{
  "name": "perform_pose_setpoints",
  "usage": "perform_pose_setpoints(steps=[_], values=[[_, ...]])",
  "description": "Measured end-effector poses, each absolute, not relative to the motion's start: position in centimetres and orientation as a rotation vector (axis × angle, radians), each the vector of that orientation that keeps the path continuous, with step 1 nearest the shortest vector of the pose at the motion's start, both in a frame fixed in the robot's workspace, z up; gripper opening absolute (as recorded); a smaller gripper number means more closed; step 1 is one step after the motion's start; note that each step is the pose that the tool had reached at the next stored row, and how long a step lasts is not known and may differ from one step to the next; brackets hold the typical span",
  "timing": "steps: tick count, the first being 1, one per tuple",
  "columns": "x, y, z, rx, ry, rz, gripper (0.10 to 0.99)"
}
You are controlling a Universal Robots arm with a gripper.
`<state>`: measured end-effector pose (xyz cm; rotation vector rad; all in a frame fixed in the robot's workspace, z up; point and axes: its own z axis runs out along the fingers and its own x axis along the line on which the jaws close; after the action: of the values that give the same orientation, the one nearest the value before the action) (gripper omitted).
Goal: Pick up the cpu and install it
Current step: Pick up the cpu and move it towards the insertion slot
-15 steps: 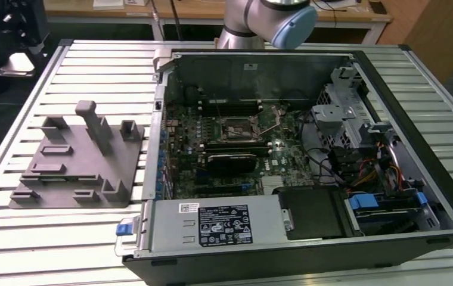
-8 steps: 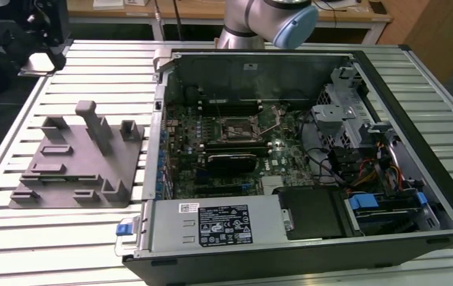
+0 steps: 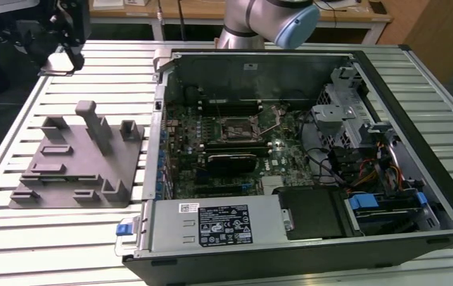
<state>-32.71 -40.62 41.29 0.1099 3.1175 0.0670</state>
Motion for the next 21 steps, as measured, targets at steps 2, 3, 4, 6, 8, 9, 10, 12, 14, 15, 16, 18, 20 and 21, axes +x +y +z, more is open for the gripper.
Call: perform_pose_setpoints(steps=[2,3,4,6,8,9,10,12,14,15,16,18,20,21], values=[[-32.1,-40.6,41.3,0.110,3.118,0.067,0.541],[-31.7,-40.6,41.3,0.110,3.118,0.067,0.541],[-31.4,-40.6,41.3,0.110,3.118,0.067,0.541],[-30.7,-40.6,41.3,0.110,3.118,0.067,0.541],[-30.0,-40.6,41.3,0.110,3.118,0.067,0.541],[-29.6,-40.6,41.3,0.110,3.118,0.067,0.541],[-29.3,-40.6,41.3,0.110,3.118,0.067,0.541],[-28.6,-40.6,41.3,0.110,3.118,0.067,0.541],[-27.9,-40.6,41.3,0.110,3.118,0.067,0.541],[-27.5,-40.6,41.3,0.110,3.118,0.067,0.541],[-27.2,-40.6,41.3,0.110,3.118,0.067,0.541],[-26.5,-40.6,41.3,0.110,3.118,0.067,0.541],[-25.9,-40.6,41.3,0.110,3.118,0.067,0.541],[-25.6,-40.6,41.3,0.110,3.118,0.067,0.541]])
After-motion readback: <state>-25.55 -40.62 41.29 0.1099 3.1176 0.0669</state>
